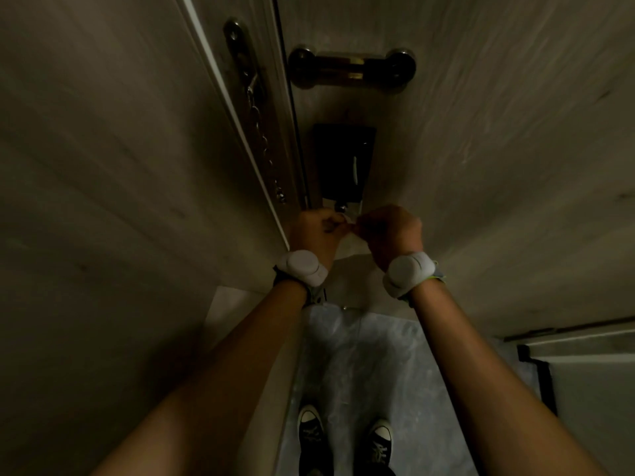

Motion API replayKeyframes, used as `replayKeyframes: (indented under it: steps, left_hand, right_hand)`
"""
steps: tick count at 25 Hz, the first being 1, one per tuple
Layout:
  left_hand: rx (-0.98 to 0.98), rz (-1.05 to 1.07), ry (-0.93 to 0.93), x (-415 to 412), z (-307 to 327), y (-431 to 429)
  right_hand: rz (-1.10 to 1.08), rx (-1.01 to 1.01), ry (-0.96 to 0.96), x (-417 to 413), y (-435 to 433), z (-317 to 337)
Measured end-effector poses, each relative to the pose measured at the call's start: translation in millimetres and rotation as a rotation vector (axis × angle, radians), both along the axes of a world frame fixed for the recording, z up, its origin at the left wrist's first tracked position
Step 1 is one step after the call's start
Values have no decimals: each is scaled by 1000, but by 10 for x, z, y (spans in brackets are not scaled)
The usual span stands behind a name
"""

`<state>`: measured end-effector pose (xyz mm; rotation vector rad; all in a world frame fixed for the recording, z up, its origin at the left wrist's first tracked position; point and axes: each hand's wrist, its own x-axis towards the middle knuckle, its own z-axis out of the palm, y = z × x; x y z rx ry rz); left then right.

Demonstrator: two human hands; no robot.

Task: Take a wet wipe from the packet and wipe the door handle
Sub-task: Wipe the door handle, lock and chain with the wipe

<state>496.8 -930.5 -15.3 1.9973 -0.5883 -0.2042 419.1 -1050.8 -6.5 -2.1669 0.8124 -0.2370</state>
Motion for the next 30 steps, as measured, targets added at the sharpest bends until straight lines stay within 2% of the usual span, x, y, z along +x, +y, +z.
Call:
replayKeyframes:
  steps: [5, 12, 19, 23, 27, 30]
  left_hand:
    - [48, -49, 6, -152, 14, -109]
    - [69, -97, -12, -262, 34, -274]
    - [115, -136, -30, -317, 73, -375]
    - [160, -84, -54, -290, 65, -363]
    - [174, -24, -51, -182, 116, -270]
    - [138, -46, -59, -136, 123, -209]
  right_hand:
    - [47, -101, 5, -163, -112, 46]
    - [13, -147, -142, -377, -189, 6]
    - [-93, -98, -35, -442, -304, -1]
    - [-159, -45, -29, -427, -302, 35]
    - [-163, 14, -43, -285, -273, 51]
    - [-97, -42, -22, -137, -195, 59]
